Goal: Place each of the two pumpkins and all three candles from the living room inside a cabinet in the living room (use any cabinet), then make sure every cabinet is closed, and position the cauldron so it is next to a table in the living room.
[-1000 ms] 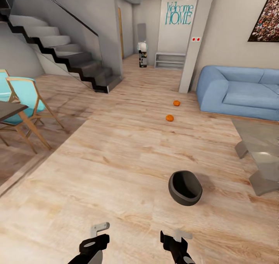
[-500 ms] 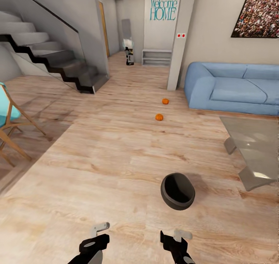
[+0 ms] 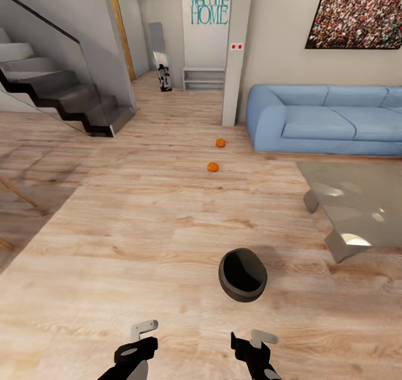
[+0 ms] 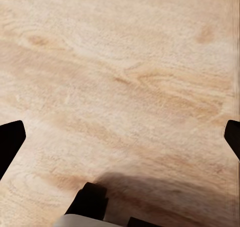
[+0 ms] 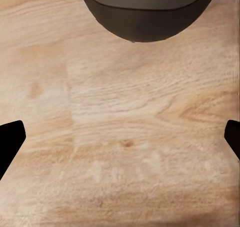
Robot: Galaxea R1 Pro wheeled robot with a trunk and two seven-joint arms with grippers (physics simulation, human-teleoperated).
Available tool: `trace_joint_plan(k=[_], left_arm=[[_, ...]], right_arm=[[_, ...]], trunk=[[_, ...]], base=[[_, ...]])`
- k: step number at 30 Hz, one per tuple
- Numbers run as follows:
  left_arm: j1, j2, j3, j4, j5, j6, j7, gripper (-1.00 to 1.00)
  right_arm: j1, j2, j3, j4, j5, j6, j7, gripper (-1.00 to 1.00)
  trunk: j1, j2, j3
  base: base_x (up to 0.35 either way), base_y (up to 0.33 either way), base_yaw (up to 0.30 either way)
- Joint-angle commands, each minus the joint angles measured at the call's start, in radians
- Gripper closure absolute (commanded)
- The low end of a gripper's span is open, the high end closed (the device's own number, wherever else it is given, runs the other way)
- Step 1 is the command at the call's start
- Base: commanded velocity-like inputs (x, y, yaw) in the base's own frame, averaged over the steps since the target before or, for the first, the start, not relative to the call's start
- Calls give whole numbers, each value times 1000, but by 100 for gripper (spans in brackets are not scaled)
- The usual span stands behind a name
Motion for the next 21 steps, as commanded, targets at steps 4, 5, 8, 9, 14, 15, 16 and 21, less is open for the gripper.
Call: trace_joint_plan(k=[4,5,8,9,14,15,16,21], left_arm=[[-1,2,-5,-2,4,4,8,-100],[-1,2,-5,-2,4,4,8,-100],[-1,2,-5,-2,4,4,8,-100],[-1,2,-5,-2,3,4,8,-100],[-1,2,-5,-2,2,4,8,-100],[-1,2,-5,-2,2,4,8,-100],[-1,2,-5,-2,2,4,8,-100],[-1,2,-4,-2,2,4,8,-100]], right_arm=[[-1,1,8,0,-4,-3,-7,-100],[-1,2,8,0,-4,-3,-7,-100],[-1,2,8,0,-4,-4,-7,-100],[-1,2,8,0,-4,-4,-7,-100],[-1,2,10,0,-4,-4,-7,-100],[-1,2,10,0,-4,-5,-7,-100],[-1,2,10,0,-4,-5,-7,-100],[-1,3,13,0,-3,-14,-7,-100]], trunk=[[0,0,-1],[0,0,-1],[0,0,0],[0,0,1],[0,0,3],[0,0,4],[0,0,4],[0,0,6]], base=[[2,0,-272],[1,0,-275],[0,0,-276],[0,0,-276],[12,0,-277],[88,6,-277],[127,31,-277],[171,55,-139]])
